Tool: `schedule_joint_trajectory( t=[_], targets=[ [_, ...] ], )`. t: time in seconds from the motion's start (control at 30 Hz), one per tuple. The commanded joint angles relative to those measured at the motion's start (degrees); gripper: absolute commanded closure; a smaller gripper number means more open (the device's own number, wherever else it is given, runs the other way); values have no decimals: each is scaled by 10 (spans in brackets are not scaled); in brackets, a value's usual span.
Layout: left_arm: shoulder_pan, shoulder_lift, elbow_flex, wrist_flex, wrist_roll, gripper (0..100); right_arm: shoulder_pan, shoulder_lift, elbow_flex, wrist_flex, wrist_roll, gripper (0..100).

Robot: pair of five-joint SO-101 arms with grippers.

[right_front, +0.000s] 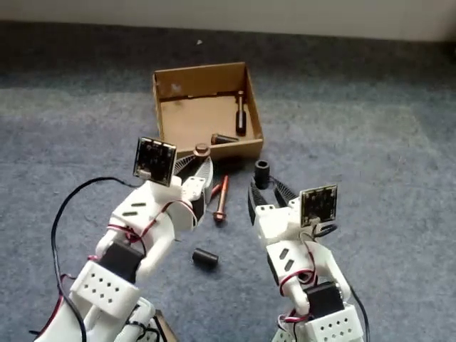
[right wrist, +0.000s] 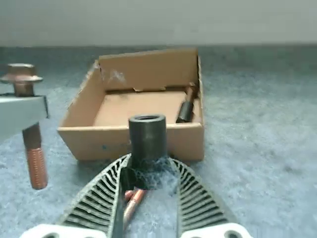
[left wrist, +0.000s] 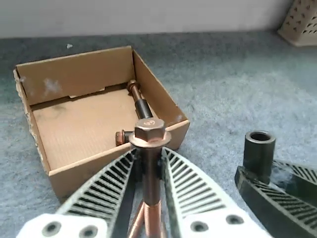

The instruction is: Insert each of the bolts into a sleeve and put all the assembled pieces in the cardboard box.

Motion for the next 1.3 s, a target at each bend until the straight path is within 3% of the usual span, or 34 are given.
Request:
schedule_joint_trajectory(
  t=[0.0, 0.23, 0.4, 0.67, 0.97, 1.27],
  targets=[
    [-5, -131, 43, -26, -5, 995, -27, -25, 36, 9, 14, 993],
    [-5, -305, 109, -23, -4, 995, -75, -22, 39, 37, 18, 993],
    [-8, -383, 115, -9, -1, 995, -131, -22, 43, 37, 63, 993],
    [-41, -378, 82, 2, 46, 995, -138, -22, 43, 34, 65, 993],
    [-22, -378, 44, 22, 70, 995, -140, -22, 75, -29, 65, 993],
    [34, -377, 41, 39, 69, 995, -196, -22, 74, -44, 69, 993]
  ],
)
